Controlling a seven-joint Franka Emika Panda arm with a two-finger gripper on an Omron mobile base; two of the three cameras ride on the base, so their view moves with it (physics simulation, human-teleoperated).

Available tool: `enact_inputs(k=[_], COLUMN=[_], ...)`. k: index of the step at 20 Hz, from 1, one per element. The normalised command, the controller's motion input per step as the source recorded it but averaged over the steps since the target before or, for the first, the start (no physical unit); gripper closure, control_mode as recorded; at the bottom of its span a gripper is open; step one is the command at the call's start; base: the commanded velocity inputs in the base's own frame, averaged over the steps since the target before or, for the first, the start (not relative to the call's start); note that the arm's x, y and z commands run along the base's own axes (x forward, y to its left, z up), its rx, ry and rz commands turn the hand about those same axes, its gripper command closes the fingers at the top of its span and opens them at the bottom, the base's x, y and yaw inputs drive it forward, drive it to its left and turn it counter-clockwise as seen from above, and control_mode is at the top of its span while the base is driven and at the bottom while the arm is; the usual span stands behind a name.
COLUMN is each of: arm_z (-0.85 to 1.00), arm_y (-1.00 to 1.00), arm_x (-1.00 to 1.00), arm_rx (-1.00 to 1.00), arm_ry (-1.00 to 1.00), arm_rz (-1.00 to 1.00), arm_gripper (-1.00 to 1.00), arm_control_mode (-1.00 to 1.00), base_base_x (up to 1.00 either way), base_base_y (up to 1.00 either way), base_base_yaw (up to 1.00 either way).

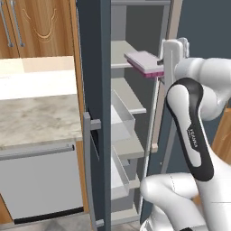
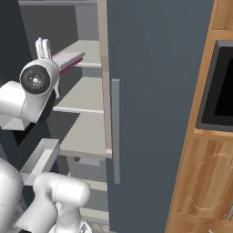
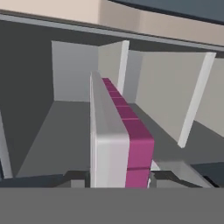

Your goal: The ice cube tray has been filled with water. Take the tray and place it in the freezer to make ice. Close the freezer door after placing the tray.

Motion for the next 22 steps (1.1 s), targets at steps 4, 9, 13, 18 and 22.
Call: enact_inputs(k=[4, 9, 13, 18, 22], arm_z=[0.0, 0.0, 0.0, 0.0, 0.0], arm_y=[0.0, 0.01, 0.02, 0.03, 0.02], arm_x=[0.47, 0.47, 0.5, 0.54, 0.55], arm_rx=[0.0, 0.0, 0.0, 0.0, 0.0], arm_ry=[0.06, 0.03, 0.01, 0.0, 0.0], arm_rz=[0.0, 0.0, 0.0, 0.0, 0.0], arm_gripper=[1.0, 1.0, 1.0, 1.0, 1.0], arm_control_mode=[-1.0, -1.0, -1.0, -1.0, -1.0], base_base_x=[0.0, 0.0, 0.0, 0.0, 0.0], base_base_y=[0.0, 0.0, 0.0, 0.0, 0.0], base_base_yaw=[0.0, 0.0, 0.0, 0.0, 0.0])
